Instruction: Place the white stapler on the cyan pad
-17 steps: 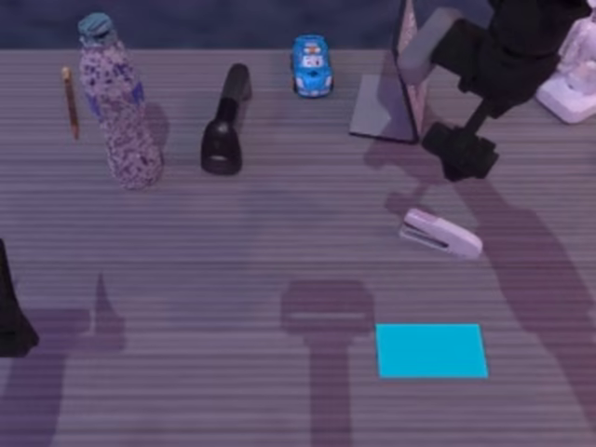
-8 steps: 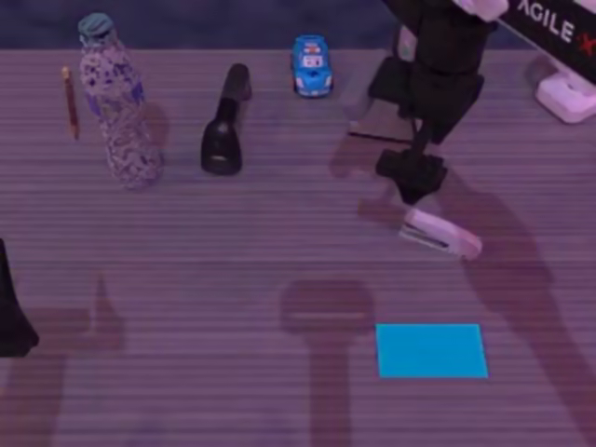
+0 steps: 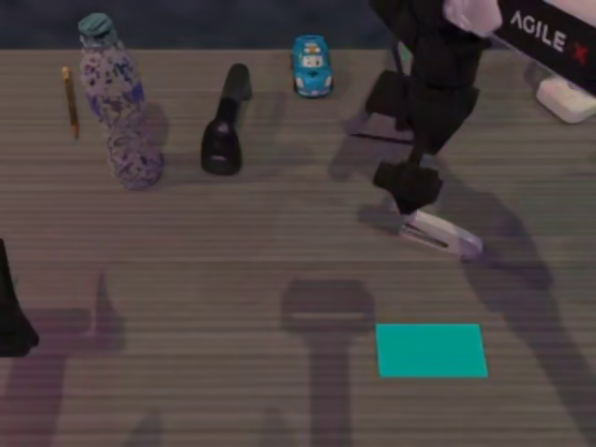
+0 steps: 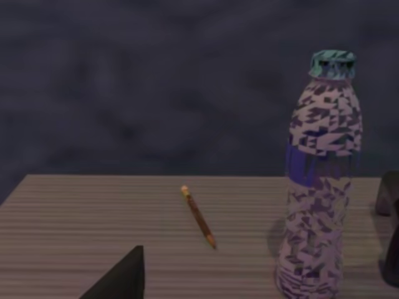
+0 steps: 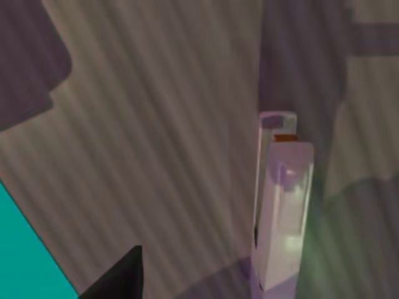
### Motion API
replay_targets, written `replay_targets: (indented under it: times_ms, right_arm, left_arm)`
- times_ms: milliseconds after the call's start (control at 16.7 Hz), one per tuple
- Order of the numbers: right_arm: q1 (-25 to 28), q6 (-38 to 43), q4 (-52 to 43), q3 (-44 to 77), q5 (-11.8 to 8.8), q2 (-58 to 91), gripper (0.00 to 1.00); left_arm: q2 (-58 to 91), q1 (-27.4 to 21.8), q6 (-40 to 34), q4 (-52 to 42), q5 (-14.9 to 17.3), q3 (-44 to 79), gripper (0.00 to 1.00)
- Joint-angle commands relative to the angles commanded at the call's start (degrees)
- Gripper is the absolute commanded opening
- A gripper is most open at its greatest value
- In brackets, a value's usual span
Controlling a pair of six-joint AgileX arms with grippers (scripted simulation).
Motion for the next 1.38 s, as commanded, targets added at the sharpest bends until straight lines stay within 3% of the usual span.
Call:
replay_targets:
  times_ms: [360,660,1380]
  right_arm:
    - [0.14,0.19,14.98,-12.66,0.02,1.84,1.0]
    - [0.17,0.19,16.47,-14.09,0.03,2.16,1.0]
    - [0.17,0.19,16.47,-14.09,0.03,2.16,0.1]
  left_arm:
    - [0.0,0.0,0.0,0.0,0.0,0.0,1.0]
    - [0.0,0.0,0.0,0.0,0.0,0.0,1.0]
    - [0.0,0.0,0.0,0.0,0.0,0.0,1.0]
